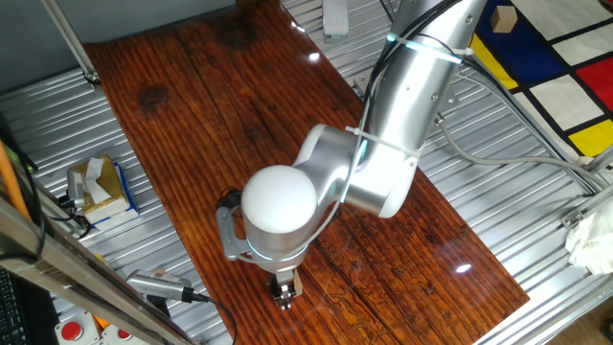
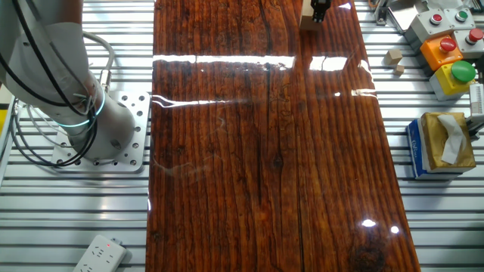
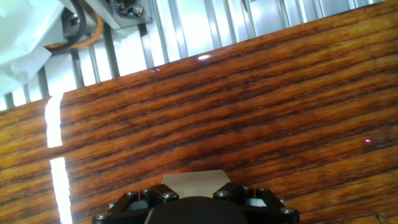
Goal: Pick up the small block on the left and move it to the right
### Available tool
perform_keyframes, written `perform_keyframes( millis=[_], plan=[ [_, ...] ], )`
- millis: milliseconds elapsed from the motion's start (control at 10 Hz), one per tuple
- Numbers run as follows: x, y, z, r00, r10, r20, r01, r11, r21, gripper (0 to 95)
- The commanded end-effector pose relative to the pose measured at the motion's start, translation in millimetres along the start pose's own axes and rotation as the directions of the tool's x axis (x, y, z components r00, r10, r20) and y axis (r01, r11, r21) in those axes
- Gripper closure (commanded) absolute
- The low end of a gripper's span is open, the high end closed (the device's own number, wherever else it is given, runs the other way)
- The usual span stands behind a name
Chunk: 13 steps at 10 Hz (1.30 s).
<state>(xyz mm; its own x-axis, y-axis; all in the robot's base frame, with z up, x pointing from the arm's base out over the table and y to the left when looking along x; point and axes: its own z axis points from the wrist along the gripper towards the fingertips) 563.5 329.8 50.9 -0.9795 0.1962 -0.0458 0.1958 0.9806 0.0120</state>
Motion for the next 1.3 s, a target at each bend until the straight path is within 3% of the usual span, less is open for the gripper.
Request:
perform_keyframes(
  millis=[100, 1300],
  plan=[
    [0.1, 0.8, 1.1, 1.000, 0.000, 0.005, 0.000, 1.000, -0.002, 95.0],
    [4.7, 3.3, 14.5, 1.000, 0.015, 0.014, -0.015, 1.000, -0.001, 95.0]
  ],
)
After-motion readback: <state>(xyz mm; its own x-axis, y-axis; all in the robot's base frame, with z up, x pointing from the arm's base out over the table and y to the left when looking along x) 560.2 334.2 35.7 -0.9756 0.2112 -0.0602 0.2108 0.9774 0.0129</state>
